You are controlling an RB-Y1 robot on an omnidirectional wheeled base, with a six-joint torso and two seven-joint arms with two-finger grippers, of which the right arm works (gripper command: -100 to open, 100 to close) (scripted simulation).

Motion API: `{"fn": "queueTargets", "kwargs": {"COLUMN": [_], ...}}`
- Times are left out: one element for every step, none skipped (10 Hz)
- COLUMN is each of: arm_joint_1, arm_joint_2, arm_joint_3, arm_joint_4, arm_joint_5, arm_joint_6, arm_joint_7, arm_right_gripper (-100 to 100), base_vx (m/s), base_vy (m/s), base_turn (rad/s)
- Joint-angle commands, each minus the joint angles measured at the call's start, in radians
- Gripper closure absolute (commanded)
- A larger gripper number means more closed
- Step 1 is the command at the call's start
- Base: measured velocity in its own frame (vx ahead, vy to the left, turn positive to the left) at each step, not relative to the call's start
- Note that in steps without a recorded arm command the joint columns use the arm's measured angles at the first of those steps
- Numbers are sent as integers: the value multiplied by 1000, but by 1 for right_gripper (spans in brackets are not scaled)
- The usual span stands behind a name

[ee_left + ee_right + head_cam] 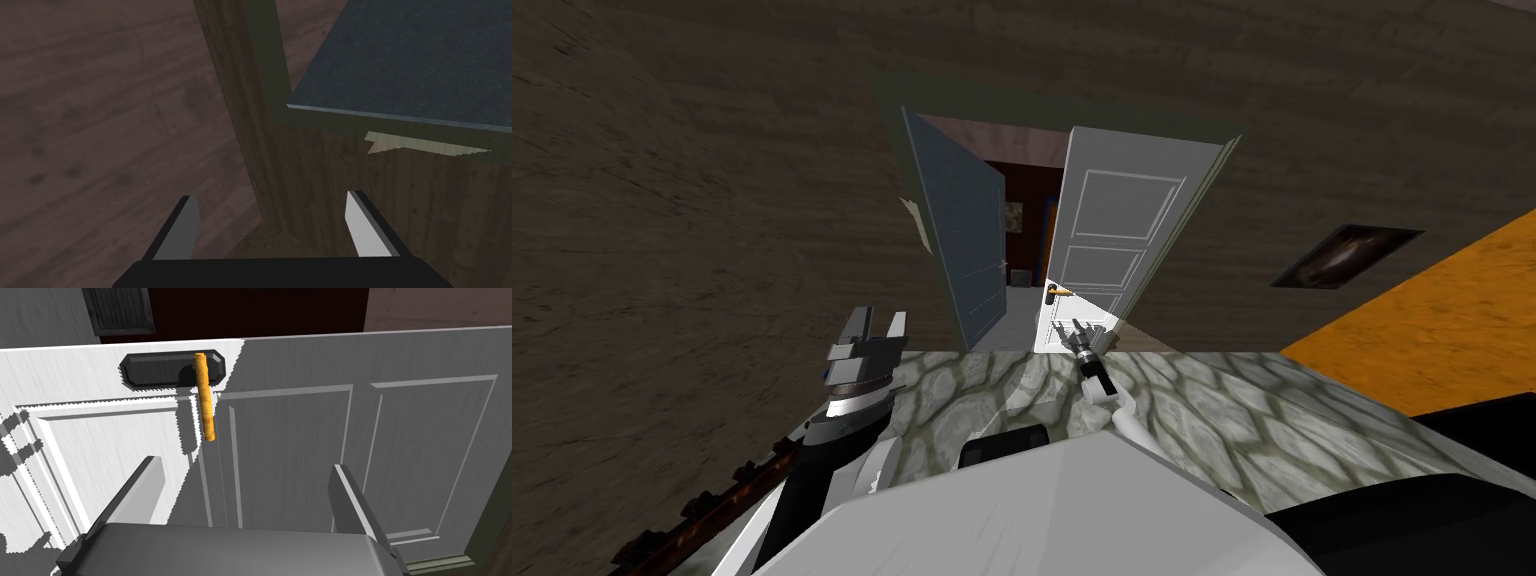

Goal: Push the door open

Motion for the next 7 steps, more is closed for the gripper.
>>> {"fn": "queueTargets", "kwargs": {"arm_joint_1": [-22,-37,-52,-66,-81,-95,-108], "arm_joint_2": [-18,-30,-41,-52,-63,-74,-84], "arm_joint_3": [-2,-3,-5,-6,-7,-8,-9], "arm_joint_4": [46,77,107,136,167,194,224], "arm_joint_5": [-11,-18,-25,-31,-38,-45,-51], "arm_joint_6": [-1,-2,-2,-3,-4,-5,-6], "arm_joint_7": [-6,-10,-13,-17,-20,-23,-27], "arm_right_gripper": [-100,-100,-100,-100,-100,-100,-100], "base_vx": [80,95,94,98,104,104,91], "base_vy": [-10,-24,-21,-23,-20,-9,4], "base_turn": [73,68,58,53,53,64,60]}}
